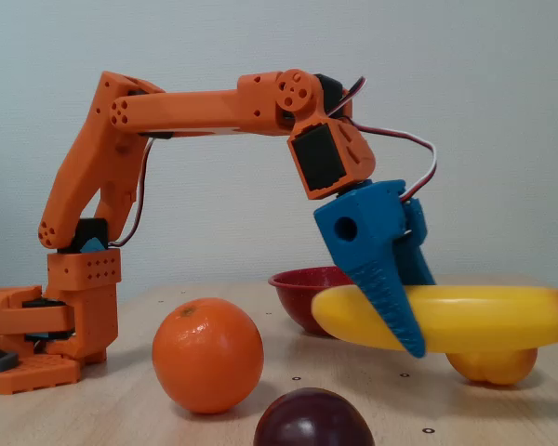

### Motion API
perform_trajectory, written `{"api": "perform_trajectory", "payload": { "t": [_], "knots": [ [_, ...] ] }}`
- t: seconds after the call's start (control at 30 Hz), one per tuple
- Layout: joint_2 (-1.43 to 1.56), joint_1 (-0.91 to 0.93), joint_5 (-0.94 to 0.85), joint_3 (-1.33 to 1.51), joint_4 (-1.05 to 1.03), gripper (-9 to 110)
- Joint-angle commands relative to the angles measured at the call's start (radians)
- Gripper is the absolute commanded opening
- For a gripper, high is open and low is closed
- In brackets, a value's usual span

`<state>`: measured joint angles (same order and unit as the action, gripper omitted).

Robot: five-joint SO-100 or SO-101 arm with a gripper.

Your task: Put banana in the red bowl.

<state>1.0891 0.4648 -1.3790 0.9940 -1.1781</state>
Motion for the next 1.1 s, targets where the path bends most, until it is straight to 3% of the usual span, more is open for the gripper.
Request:
{"api": "perform_trajectory", "payload": {
  "t": [0.0,0.37,1.07],
  "knots": [
    [0.279,-0.009,0.02,-0.011,0.023,0],
    [0.578,0.002,0.046,0.288,0.049,0],
    [1.081,-0.067,0.253,0.517,-0.261,0]
  ]
}}
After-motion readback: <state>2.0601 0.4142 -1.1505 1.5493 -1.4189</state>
